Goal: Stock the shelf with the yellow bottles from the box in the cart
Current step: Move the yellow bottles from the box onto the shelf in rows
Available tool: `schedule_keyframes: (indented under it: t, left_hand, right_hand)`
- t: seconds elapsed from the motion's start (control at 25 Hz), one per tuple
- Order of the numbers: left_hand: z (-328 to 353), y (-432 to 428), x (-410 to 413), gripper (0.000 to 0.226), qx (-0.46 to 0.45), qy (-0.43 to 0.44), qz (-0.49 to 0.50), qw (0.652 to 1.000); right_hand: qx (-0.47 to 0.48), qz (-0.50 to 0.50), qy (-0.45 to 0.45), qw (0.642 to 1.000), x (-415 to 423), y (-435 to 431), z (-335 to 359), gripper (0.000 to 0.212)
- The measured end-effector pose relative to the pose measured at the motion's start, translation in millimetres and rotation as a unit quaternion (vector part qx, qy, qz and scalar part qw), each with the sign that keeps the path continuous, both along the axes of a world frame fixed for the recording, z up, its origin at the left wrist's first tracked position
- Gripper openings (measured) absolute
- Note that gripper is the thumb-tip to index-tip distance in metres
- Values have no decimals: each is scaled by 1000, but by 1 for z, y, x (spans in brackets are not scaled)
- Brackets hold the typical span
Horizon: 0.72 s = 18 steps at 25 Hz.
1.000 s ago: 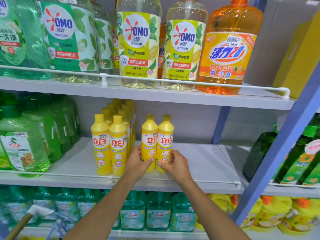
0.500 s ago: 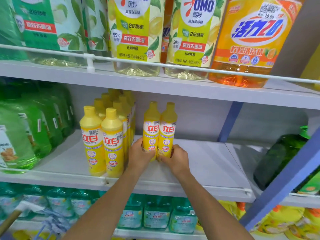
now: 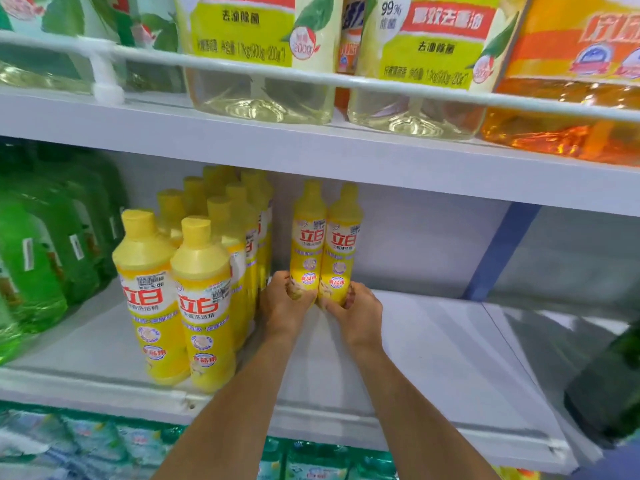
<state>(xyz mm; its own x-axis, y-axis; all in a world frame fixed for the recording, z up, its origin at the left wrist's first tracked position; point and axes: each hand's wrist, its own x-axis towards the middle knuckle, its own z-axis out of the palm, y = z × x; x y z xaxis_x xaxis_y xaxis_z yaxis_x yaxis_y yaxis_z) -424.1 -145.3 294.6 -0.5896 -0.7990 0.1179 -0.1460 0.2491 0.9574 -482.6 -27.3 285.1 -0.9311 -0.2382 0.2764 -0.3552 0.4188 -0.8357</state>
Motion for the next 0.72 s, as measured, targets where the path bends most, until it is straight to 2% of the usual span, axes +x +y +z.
schedule_keyframes:
  t: [0.2,0.48,0.72]
  left_hand:
    - [-15,-14,-21,40,-38,-16,7,999]
    - [-12,-21,-36,45,4,22,23,999]
    - [-14,-23,-40,39,-11,52,4,999]
  right_hand:
    - [1,12,-5,1000,-24,-11,-4,58]
    - [11,6,11,1000,-40,-20,-2,49]
    - [14,11,26,999,-42,-19,-1,45]
